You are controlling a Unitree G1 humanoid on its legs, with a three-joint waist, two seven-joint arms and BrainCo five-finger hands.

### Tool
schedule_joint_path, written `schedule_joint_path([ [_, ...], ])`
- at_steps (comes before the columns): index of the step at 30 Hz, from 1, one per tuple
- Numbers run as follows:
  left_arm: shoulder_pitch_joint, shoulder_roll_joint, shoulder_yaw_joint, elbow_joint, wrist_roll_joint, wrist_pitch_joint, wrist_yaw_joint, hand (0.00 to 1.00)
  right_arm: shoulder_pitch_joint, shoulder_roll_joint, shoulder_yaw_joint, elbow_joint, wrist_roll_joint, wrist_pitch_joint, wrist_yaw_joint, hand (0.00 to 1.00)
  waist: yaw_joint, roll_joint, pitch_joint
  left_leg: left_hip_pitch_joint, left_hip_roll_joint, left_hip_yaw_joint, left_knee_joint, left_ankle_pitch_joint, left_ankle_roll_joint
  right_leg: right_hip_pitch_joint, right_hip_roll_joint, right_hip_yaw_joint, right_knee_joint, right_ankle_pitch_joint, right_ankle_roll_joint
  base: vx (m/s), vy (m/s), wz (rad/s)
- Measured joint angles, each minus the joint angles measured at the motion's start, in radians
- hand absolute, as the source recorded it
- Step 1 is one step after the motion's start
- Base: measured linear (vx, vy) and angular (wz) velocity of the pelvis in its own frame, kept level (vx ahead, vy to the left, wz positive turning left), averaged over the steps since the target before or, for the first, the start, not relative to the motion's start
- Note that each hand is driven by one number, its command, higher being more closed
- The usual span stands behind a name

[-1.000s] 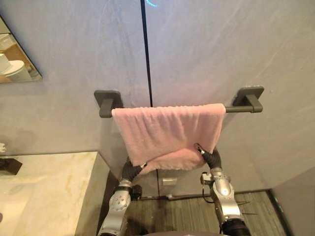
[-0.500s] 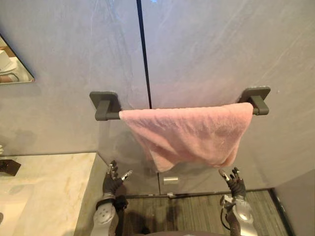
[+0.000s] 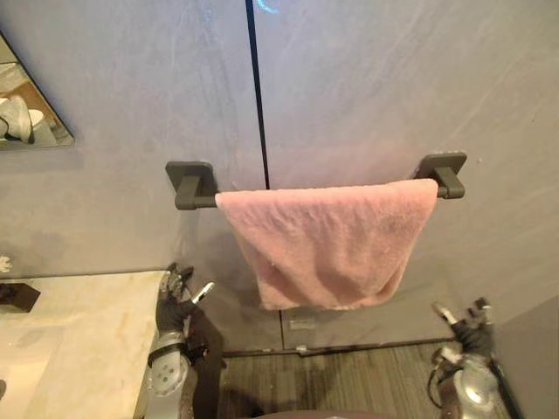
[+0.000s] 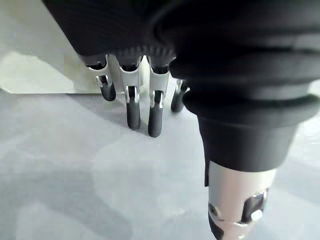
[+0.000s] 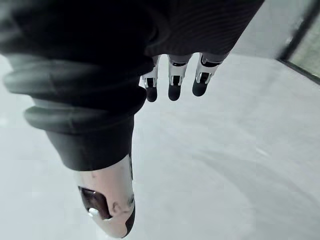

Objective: Organize washtable

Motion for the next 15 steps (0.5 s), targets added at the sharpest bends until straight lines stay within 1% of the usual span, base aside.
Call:
schedule_joint_path([
  [2, -0.008, -0.002, 0.051, -0.126, -0.005, -0.017, 0.035, 0.00, -0.017, -0.002, -0.047, -0.101, -0.003, -0.008, -0.036, 0.00, -0.001, -0.002, -0.003, 0.001, 0.000, 0.002, 0.009, -0.002, 0.000, 0.004, 0.000, 0.000, 0.000, 0.000, 0.000, 0.00, -0.010, -0.02],
  [4, -0.047, 0.000, 0.110, -0.279, -0.006, -0.065, 0.068, 0.00, -0.054, -0.010, -0.097, -0.223, -0.011, -0.029, -0.072, 0.00, -0.002, -0.001, -0.004, 0.001, 0.000, 0.005, 0.013, -0.003, 0.001, 0.005, -0.002, 0.002, 0.000, 0.000, 0.000, 0.00, -0.009, -0.02],
  [5, -0.062, 0.003, 0.124, -0.330, -0.006, -0.081, 0.075, 0.00, -0.068, -0.016, -0.106, -0.265, -0.019, -0.037, -0.077, 0.00, -0.003, -0.001, -0.004, 0.002, -0.001, 0.005, 0.016, -0.004, 0.002, 0.007, -0.003, 0.002, 0.001, 0.000, 0.000, -0.02, -0.010, -0.03],
  [7, -0.096, 0.030, 0.136, -0.449, -0.019, -0.137, 0.078, 0.00, -0.111, -0.052, -0.100, -0.397, -0.045, -0.065, -0.083, 0.00, -0.002, 0.003, -0.006, 0.008, -0.002, 0.011, 0.029, -0.015, 0.003, 0.016, -0.004, 0.008, 0.002, 0.000, 0.000, -0.05, -0.007, -0.07],
  [8, -0.099, 0.043, 0.135, -0.476, -0.028, -0.153, 0.076, 0.00, -0.125, -0.067, -0.091, -0.438, -0.045, -0.081, -0.081, 0.00, -0.003, 0.006, -0.009, 0.011, -0.002, 0.012, 0.029, -0.017, 0.004, 0.018, -0.004, 0.009, 0.002, 0.000, 0.000, -0.06, -0.008, -0.10],
  [10, -0.112, 0.082, 0.130, -0.548, -0.077, -0.180, 0.054, 0.00, -0.165, -0.135, -0.038, -0.561, -0.042, -0.128, -0.049, 0.00, -0.001, 0.017, -0.019, 0.021, -0.002, 0.020, 0.029, -0.021, 0.006, 0.019, -0.004, 0.020, 0.002, 0.000, 0.001, -0.06, -0.005, -0.11],
  [11, -0.117, 0.095, 0.123, -0.565, -0.098, -0.190, 0.042, 0.00, -0.177, -0.160, -0.013, -0.592, -0.036, -0.143, -0.029, 0.00, -0.001, 0.018, -0.023, 0.021, -0.003, 0.020, 0.028, -0.021, 0.006, 0.019, -0.004, 0.021, 0.002, -0.001, 0.003, -0.07, -0.010, -0.05],
  [12, -0.130, 0.123, 0.096, -0.586, -0.135, -0.204, 0.024, 0.00, -0.198, -0.199, 0.032, -0.635, -0.027, -0.163, -0.006, 0.00, -0.001, 0.017, -0.026, 0.021, -0.003, 0.021, 0.025, -0.022, 0.006, 0.019, -0.004, 0.021, 0.002, -0.002, 0.003, -0.05, -0.016, 0.00],
  [13, -0.152, 0.164, 0.054, -0.602, -0.186, -0.217, -0.010, 0.00, -0.232, -0.246, 0.095, -0.675, 0.000, -0.186, 0.035, 0.00, -0.002, 0.026, -0.036, 0.023, -0.003, 0.021, 0.025, -0.021, 0.006, 0.019, -0.004, 0.022, 0.002, -0.002, 0.003, -0.05, -0.021, -0.01],
  [14, -0.163, 0.186, 0.026, -0.610, -0.216, -0.222, -0.037, 0.00, -0.254, -0.272, 0.138, -0.684, 0.021, -0.203, 0.068, 0.00, -0.002, 0.019, -0.038, 0.023, -0.003, 0.022, 0.025, -0.021, 0.007, 0.017, -0.004, 0.023, 0.003, -0.002, 0.004, -0.04, -0.017, -0.02],
  [15, -0.183, 0.219, -0.036, -0.612, -0.245, -0.227, -0.071, 0.00, -0.289, -0.310, 0.200, -0.687, 0.051, -0.218, 0.107, 0.00, -0.002, 0.020, -0.046, 0.024, -0.003, 0.022, 0.025, -0.021, 0.007, 0.018, -0.004, 0.024, 0.004, -0.002, 0.004, -0.04, -0.018, -0.02],
])
